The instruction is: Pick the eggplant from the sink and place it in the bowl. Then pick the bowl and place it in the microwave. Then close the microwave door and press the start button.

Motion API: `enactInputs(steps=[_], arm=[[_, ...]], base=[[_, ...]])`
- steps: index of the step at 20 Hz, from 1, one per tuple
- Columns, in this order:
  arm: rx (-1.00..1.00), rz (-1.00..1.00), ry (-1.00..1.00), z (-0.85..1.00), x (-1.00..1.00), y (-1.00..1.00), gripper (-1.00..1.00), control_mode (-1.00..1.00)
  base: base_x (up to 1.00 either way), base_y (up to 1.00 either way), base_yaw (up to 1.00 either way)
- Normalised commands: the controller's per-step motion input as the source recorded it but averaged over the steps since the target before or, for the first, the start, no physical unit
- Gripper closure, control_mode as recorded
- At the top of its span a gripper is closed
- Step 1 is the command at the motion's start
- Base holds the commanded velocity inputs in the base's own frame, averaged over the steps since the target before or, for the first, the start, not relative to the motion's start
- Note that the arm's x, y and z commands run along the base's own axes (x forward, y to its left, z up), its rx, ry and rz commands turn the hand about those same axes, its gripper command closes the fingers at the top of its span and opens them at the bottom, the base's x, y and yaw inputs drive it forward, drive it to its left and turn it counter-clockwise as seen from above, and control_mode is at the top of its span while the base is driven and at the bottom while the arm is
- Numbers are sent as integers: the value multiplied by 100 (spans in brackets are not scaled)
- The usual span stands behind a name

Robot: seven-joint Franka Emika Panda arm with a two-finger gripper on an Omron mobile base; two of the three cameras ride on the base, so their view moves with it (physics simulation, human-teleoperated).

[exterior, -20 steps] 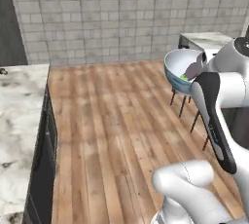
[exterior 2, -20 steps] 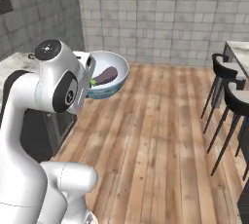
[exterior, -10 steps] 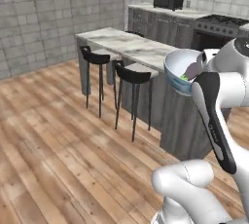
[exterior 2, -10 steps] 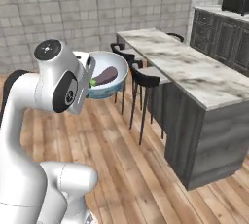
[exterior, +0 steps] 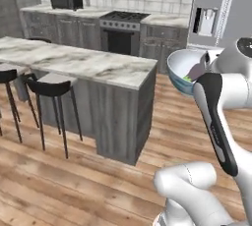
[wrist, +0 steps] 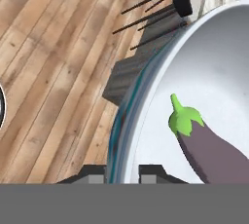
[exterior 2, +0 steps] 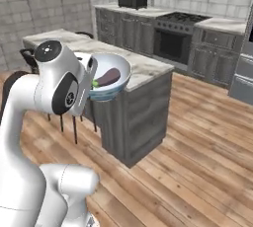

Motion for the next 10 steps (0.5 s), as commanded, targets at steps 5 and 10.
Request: enactInputs(steps=[5,10], arm=[[0,0,0,0,0,0,100,100],[0,0,0,0,0,0,100,100]], base=[[42,-70,-64],[85,-49,-48]])
